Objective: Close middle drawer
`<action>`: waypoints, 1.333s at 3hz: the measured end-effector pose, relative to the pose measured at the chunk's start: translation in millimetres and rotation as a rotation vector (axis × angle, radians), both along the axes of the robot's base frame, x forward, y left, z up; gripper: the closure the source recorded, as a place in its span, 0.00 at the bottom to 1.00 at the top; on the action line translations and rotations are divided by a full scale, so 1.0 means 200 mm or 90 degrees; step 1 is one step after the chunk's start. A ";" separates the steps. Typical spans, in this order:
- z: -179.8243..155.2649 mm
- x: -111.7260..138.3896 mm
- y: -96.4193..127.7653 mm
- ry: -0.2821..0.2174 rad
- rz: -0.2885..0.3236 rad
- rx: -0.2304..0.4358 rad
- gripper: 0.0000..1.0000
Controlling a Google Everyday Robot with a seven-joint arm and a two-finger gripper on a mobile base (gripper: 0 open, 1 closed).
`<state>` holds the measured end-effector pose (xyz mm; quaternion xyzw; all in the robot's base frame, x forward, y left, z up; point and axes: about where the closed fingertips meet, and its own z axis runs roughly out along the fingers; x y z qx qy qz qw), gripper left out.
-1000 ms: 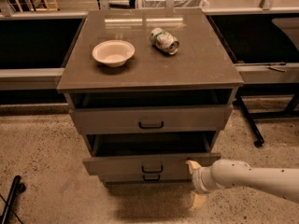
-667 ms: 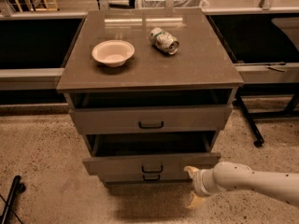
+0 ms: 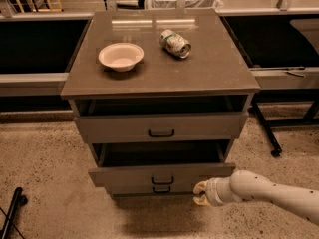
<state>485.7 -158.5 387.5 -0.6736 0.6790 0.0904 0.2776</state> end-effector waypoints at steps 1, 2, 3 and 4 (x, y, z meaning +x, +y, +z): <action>0.03 0.09 -0.01 -0.027 -0.004 -0.002 0.89; 0.02 0.18 -0.04 -0.046 -0.031 -0.020 0.86; 0.01 0.25 -0.08 -0.070 -0.065 -0.027 0.62; 0.01 0.26 -0.08 -0.075 -0.069 -0.026 0.39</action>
Offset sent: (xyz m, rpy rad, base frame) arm 0.0625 -0.0220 0.0043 -0.0694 -0.1169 -0.1355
